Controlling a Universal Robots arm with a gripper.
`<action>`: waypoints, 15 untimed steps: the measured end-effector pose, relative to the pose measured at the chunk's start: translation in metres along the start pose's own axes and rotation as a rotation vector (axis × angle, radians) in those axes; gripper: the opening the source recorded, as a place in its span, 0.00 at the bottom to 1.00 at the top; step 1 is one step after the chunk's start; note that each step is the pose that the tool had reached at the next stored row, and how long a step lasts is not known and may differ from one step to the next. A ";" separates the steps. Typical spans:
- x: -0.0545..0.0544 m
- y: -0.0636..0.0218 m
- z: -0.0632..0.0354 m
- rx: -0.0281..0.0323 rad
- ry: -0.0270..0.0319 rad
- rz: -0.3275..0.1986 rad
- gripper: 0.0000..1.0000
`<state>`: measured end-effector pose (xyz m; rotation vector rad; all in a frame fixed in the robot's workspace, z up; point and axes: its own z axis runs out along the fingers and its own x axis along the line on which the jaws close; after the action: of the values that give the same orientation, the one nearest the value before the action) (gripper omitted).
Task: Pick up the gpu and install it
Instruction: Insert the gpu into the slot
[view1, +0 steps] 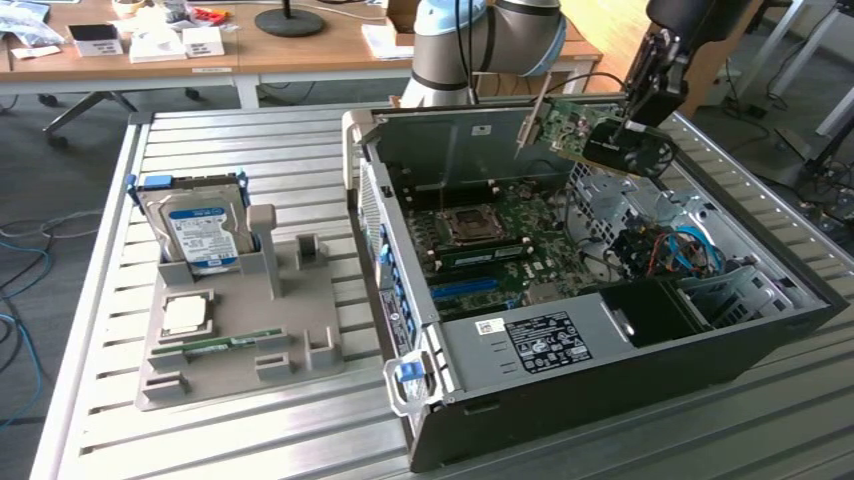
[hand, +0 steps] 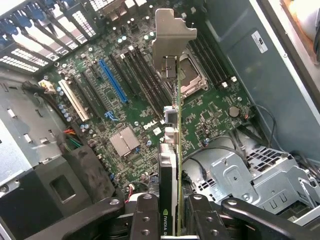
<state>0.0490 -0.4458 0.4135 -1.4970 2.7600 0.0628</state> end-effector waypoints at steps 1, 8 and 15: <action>0.000 0.0000 0.0000 -0.0001 0.0002 -0.005 0.27; 0.000 0.0001 0.0000 -0.0012 0.0021 -0.059 0.27; 0.000 0.0002 0.0000 -0.0031 0.0053 -0.156 0.27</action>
<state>0.0488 -0.4458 0.4135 -1.7099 2.6371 0.0628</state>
